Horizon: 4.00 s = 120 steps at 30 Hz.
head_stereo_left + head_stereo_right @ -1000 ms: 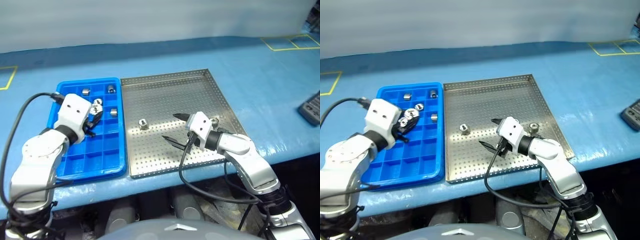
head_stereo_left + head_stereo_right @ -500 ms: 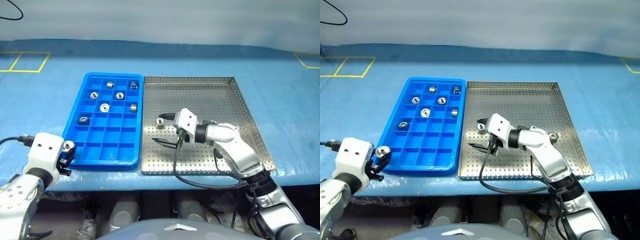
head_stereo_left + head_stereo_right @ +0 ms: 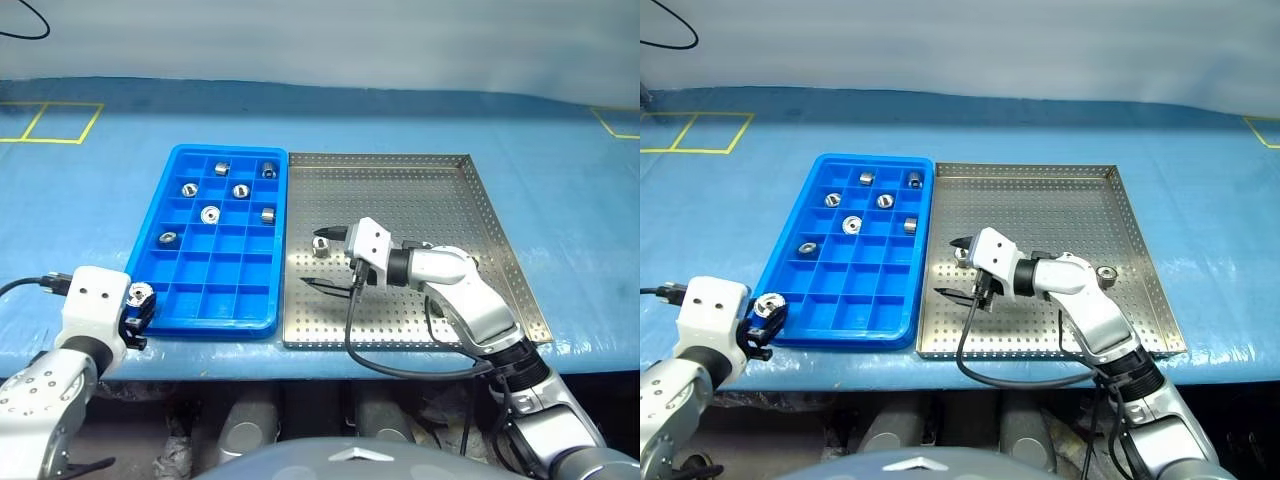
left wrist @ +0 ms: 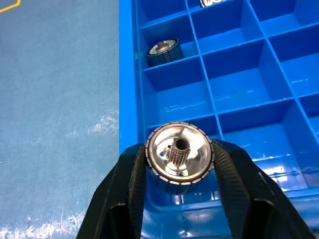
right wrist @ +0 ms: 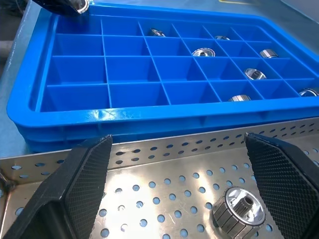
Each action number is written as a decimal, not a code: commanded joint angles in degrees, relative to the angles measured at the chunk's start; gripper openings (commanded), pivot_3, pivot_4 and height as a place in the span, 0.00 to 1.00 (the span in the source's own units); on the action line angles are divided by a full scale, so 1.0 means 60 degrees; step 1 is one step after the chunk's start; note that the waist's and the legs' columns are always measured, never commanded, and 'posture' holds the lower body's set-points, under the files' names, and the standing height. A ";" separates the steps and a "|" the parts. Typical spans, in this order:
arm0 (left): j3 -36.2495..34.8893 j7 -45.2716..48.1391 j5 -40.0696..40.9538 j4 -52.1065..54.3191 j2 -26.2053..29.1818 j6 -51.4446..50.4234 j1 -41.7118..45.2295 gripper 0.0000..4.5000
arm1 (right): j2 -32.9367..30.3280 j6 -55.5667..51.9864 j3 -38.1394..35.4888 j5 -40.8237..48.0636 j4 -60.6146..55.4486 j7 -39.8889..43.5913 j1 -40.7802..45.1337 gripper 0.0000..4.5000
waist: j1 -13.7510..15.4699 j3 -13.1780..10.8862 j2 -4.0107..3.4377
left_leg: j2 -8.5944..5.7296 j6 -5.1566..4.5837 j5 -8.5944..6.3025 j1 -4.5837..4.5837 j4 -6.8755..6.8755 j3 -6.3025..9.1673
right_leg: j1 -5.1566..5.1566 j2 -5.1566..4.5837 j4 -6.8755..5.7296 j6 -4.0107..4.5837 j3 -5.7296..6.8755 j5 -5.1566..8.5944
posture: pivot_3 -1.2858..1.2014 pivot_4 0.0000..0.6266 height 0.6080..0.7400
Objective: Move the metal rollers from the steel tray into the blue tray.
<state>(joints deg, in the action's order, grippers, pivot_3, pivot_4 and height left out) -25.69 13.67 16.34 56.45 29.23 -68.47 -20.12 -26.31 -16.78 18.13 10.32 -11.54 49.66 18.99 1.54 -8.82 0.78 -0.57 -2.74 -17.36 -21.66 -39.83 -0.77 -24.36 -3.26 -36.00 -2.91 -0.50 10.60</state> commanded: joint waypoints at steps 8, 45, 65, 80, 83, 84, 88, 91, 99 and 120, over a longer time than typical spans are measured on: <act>0.0018 0.0062 0.0330 0.0377 -0.0269 0.0272 0.2124 0.89 | -0.0067 0.0092 -0.0380 0.0027 -0.0551 -0.0301 -0.0117 1.00 | -0.0050 0.0000 0.0002 | 0.0000 0.0013 0.0008 0.0000 0.0002 0.0003 | 0.0005 0.0003 0.0000 0.0000 0.0002 -0.0001 | 0.53 0.24 1.00; 0.7572 0.1614 -0.1953 -0.7979 -0.0613 0.2566 0.7883 0.89 | -0.0454 -0.0774 -0.1816 -0.0274 -0.2919 -0.2419 -0.2444 1.00 | -0.2115 0.0001 -0.0007 | 0.0002 -0.0069 -0.0033 -0.0007 0.0008 -0.0068 | -0.0027 0.0013 0.0006 -0.0098 -0.0073 -0.0051 | 0.39 0.24 1.00; 0.7532 0.1719 -0.2152 -0.8202 -0.0799 0.2749 0.7776 0.40 | -0.0421 -0.0756 -0.1730 -0.0236 -0.2885 -0.2352 -0.2322 1.00 | -0.2076 0.0006 -0.0014 | -0.0003 -0.0070 -0.0033 -0.0004 0.0007 -0.0068 | -0.0027 0.0004 0.0000 -0.0105 -0.0079 -0.0056 | 0.39 0.24 1.00; 0.5735 0.1637 -0.1072 -0.7207 -0.1660 0.3077 0.7630 0.40 | -0.0390 -0.0697 -0.1619 -0.0265 -0.2806 -0.2265 -0.2229 1.00 | -0.2010 -0.0005 -0.0032 | -0.0009 -0.0083 -0.0040 -0.0011 -0.0001 -0.0077 | -0.0036 -0.0025 -0.0001 -0.0114 -0.0086 -0.0061 | 0.40 0.24 1.00; 0.5276 0.1768 -0.0682 -0.6726 -0.1826 0.3178 0.7541 0.40 | -0.0387 -0.0682 -0.1615 -0.0269 -0.2794 -0.2242 -0.2218 1.00 | -0.1951 -0.0006 -0.0035 | -0.0013 -0.0087 -0.0043 -0.0014 -0.0003 -0.0077 | -0.0036 -0.0029 0.0000 -0.0117 -0.0085 -0.0063 | 0.40 0.24 1.00; 0.5150 0.1871 -0.0552 -0.6539 -0.1833 0.3349 0.7469 0.40 | -0.0385 -0.0678 -0.1611 -0.0274 -0.2790 -0.2236 -0.2213 1.00 | -0.1944 -0.0006 -0.0036 | -0.0015 -0.0088 -0.0044 -0.0014 -0.0003 -0.0077 | -0.0035 -0.0029 0.0000 -0.0119 -0.0085 -0.0064 | 0.40 0.24 1.00; 0.4541 0.2458 0.0255 -0.5714 -0.1824 0.3996 0.7048 0.40 | -0.0371 -0.0669 -0.1581 -0.0286 -0.2765 -0.2207 -0.2191 1.00 | -0.1946 -0.0007 -0.0050 | -0.0020 -0.0091 -0.0046 -0.0014 -0.0005 -0.0082 | -0.0036 -0.0040 0.0000 -0.0122 -0.0090 -0.0066 | 0.40 0.24 1.00; 0.4114 0.2661 0.0676 -0.5172 -0.1722 0.4346 0.6647 0.40 | -0.0361 -0.0659 -0.1547 -0.0280 -0.2733 -0.2175 -0.2169 1.00 | -0.1950 -0.0007 -0.0068 | -0.0017 -0.0089 -0.0045 -0.0013 -0.0006 -0.0081 | -0.0036 -0.0041 -0.0005 -0.0121 -0.0091 -0.0066 | 0.41 0.24 1.00; 0.3217 0.1937 0.0536 -0.4193 -0.0907 0.4071 0.5738 0.40 | -0.0335 -0.0607 -0.1403 -0.0243 -0.2511 -0.1993 -0.1911 1.00 | -0.1961 -0.0011 -0.0090 | -0.0011 -0.0068 -0.0009 0.0007 -0.0007 -0.0080 | -0.0032 0.0005 -0.0043 -0.0107 -0.0094 -0.0059 | 0.42 0.24 1.00; 0.2013 -0.0201 -0.1394 -0.1696 0.0425 0.0710 0.2460 0.40 | -0.0286 -0.0610 -0.0969 -0.0143 -0.1902 -0.1068 -0.1204 1.00 | -0.0881 -0.0042 -0.0026 | -0.0005 -0.0051 0.0018 0.0009 -0.0003 -0.0059 | -0.0048 -0.0029 -0.0097 -0.0013 -0.0058 -0.0006 | 0.48 0.24 1.00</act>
<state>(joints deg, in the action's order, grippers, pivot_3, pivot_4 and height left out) -11.68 13.27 8.97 44.05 31.86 -64.52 -5.66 -28.12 -21.50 12.63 8.45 -22.47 42.75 10.64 -3.75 -9.07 0.63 -0.60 -3.04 -17.25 -21.60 -39.85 -1.11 -24.64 -3.45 -36.58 -2.97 -0.82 10.58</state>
